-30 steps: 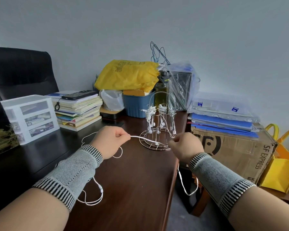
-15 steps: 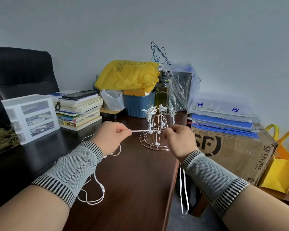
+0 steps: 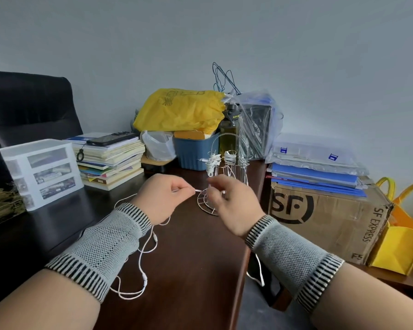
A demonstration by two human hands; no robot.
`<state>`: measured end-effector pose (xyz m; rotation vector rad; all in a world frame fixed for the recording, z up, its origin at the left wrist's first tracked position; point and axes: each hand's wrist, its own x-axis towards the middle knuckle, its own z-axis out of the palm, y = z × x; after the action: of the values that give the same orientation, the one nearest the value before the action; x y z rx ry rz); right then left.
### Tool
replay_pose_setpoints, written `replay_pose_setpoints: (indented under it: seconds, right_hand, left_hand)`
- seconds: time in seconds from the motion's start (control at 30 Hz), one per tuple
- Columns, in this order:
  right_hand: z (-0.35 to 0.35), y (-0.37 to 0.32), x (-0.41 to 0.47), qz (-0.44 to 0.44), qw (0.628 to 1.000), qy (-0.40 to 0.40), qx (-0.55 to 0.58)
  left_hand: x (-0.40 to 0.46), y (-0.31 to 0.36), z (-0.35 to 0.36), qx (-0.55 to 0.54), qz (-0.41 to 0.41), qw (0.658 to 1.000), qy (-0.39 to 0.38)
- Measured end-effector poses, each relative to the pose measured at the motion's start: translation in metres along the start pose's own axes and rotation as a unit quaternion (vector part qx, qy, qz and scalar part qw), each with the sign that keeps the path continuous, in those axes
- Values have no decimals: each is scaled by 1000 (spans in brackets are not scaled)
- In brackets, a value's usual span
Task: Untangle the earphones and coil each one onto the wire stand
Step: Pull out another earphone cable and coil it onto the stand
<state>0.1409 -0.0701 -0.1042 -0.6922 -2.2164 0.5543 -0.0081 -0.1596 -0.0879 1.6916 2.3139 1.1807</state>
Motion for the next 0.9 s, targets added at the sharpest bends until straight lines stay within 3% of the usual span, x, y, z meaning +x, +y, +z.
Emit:
replay_pose_setpoints:
  seconds: [0.07, 0.23, 0.53, 0.63, 0.73, 0.9]
  right_hand:
    - [6, -8, -1, -16, 999, -33, 21]
    - [1, -13, 3, 32, 999, 20, 27]
    - [-29, 26, 7, 169, 976, 134, 36]
    - [-29, 31, 7, 182, 976, 123, -2]
    - [-21, 25, 7, 166, 984, 50, -45]
    - [-1, -7, 0, 1, 999, -22, 31]
  left_hand:
    - [0, 6, 0, -13, 18, 1000, -5]
    - [1, 8, -2, -32, 35, 999, -13]
    - [-4, -18, -22, -36, -33, 998, 30]
    - [-6, -22, -23, -36, -46, 998, 35]
    - [-5, -19, -18, -40, -39, 998, 34]
    - [-2, 0, -2, -40, 2, 999, 5]
